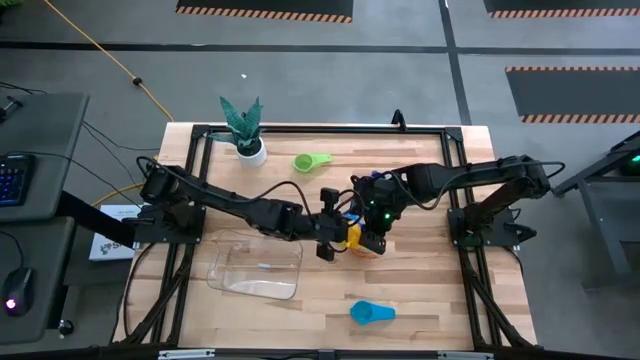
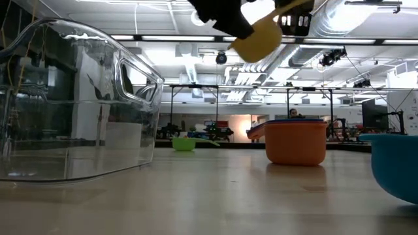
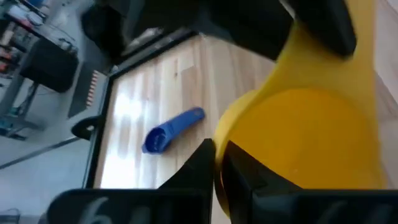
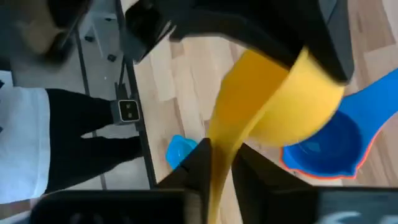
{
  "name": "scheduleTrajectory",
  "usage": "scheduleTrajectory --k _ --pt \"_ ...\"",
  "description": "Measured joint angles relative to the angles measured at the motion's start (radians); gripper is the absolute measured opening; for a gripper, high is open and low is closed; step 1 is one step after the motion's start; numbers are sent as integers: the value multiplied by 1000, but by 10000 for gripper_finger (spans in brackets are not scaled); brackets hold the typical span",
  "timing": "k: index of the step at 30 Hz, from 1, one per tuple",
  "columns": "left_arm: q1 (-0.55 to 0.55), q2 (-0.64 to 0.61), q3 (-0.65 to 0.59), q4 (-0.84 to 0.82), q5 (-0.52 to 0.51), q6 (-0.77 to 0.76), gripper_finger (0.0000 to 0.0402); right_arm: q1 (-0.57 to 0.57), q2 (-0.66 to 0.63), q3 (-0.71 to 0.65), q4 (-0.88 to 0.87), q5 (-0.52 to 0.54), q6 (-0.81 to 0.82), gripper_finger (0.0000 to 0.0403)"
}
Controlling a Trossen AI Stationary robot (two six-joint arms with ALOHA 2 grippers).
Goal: Nest measuring cups in basket
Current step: Stack the yellow measuring cup on top of the blue measuring cup
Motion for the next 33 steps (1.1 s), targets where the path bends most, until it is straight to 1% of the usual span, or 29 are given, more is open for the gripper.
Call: scheduleTrajectory --k 2,4,6,8,10,13,15,17,19,21,23,26,28,29,31,33 --pt "3 -5 -6 -97 15 0 4 -3 -21 0 -63 -16 8 82" --pt "7 2 -7 -136 25 -19 4 -3 -41 0 -87 -3 7 119" --pt "14 -10 -6 -229 12 -47 3 -5 -66 0 -172 61 -2 153" --pt "30 -19 -4 -299 15 -116 3 -2 -106 0 -243 139 -3 184" --pt "54 -40 -8 -367 35 -192 2 13 -158 -30 -263 194 25 207" --pt "87 -108 -31 -321 38 -289 2 39 -265 -147 -219 237 122 227" --pt "102 -170 -85 -200 32 -341 1 63 -361 -262 -146 261 219 230" --pt "117 -242 -167 -91 25 -405 1 86 -458 -389 -13 279 338 231" --pt "127 -303 -245 75 -15 -502 1 115 -549 -518 210 333 454 231" --pt "145 -360 -324 220 -62 -617 1 132 -613 -633 479 442 529 232" --pt "161 -379 -379 378 -94 -745 1 143 -639 -737 728 587 568 232" --pt "177 -374 -409 464 -112 -868 1 134 -619 -839 1060 779 553 232" --pt "180 -354 -404 508 -128 -907 1 117 -576 -861 1216 868 511 232" --pt "180 -340 -404 513 -136 -915 1 107 -553 -864 1266 899 487 232" --pt "180 -293 -388 520 -134 -937 1 85 -507 -854 1307 944 447 232" --pt "180 -251 -369 483 -133 -958 1 61 -460 -807 1319 957 408 232"
